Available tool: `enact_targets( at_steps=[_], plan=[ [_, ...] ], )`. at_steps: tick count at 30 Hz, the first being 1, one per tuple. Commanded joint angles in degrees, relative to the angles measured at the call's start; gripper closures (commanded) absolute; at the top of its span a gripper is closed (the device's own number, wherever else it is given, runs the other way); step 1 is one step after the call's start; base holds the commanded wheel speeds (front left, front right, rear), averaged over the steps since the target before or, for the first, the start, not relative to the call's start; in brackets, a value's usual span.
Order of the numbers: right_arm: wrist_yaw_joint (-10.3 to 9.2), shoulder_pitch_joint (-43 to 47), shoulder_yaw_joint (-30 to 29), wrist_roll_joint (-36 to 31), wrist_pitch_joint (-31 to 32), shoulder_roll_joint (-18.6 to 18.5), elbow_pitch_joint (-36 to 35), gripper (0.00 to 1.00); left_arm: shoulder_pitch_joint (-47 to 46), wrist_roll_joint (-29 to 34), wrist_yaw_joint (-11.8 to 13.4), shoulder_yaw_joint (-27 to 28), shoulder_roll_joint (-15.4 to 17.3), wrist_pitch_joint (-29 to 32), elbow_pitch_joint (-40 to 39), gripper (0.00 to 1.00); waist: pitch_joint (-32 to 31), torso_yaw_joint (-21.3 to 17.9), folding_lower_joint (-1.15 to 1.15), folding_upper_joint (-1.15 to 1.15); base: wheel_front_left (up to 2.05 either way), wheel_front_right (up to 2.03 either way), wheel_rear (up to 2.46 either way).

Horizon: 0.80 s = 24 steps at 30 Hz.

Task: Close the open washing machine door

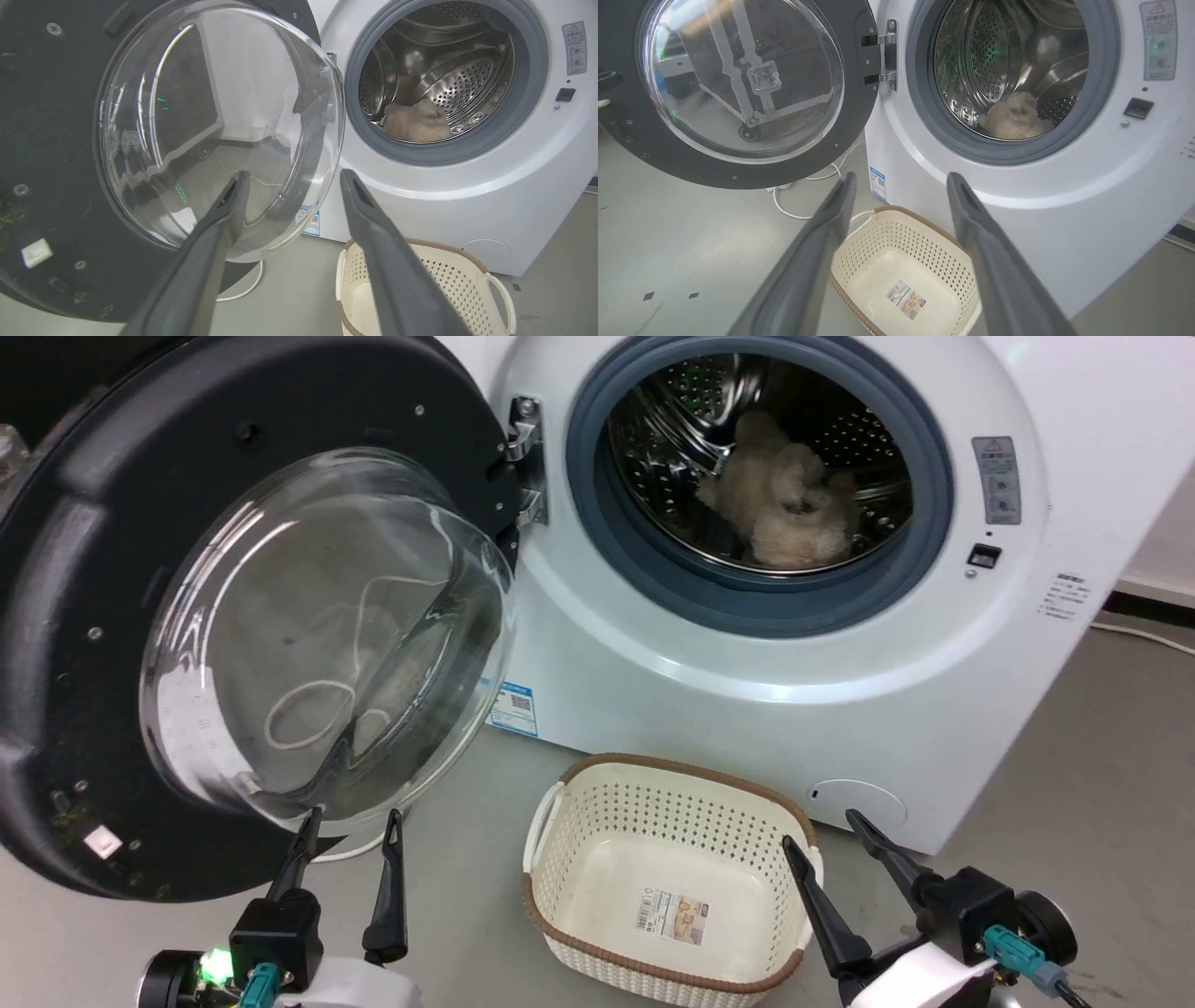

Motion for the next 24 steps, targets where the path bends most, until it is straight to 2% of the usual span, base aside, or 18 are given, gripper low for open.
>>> enact_targets(
  at_steps=[1, 8, 11, 24],
  plan=[
    [0.03, -0.79, 0.46, 0.19, -0.82, -0.39, 0.42, 0.0, 0.76, -0.08, 0.18, -0.06, 0.24, -0.72, -0.24, 0.0, 0.0, 0.58, 0.0, 0.0, 0.0, 0.0, 0.0],
    [0.03, -0.65, 0.87, -0.19, -1.66, -0.24, 0.79, 0.0, 0.93, -0.05, 0.22, -0.25, 0.39, -1.56, -0.43, 0.0, 0.06, 2.31, 0.0, 0.0, 0.0, 0.0, 0.0],
    [0.04, -0.61, 2.48, -0.22, -2.73, -0.08, 1.63, 0.0, 1.42, -0.2, 0.47, -0.29, 0.52, -2.63, -0.65, 0.0, 0.09, 4.51, 0.0, 0.0, 0.0, 0.0, 0.0],
    [0.04, -0.54, 4.88, 0.25, -4.16, 0.1, 2.97, 0.0, 2.13, -0.28, 0.48, 0.07, 1.01, -4.07, -0.93, 0.0, -0.21, 7.19, 0.0, 0.0, 0.0, 0.0, 0.0]
  ],
)
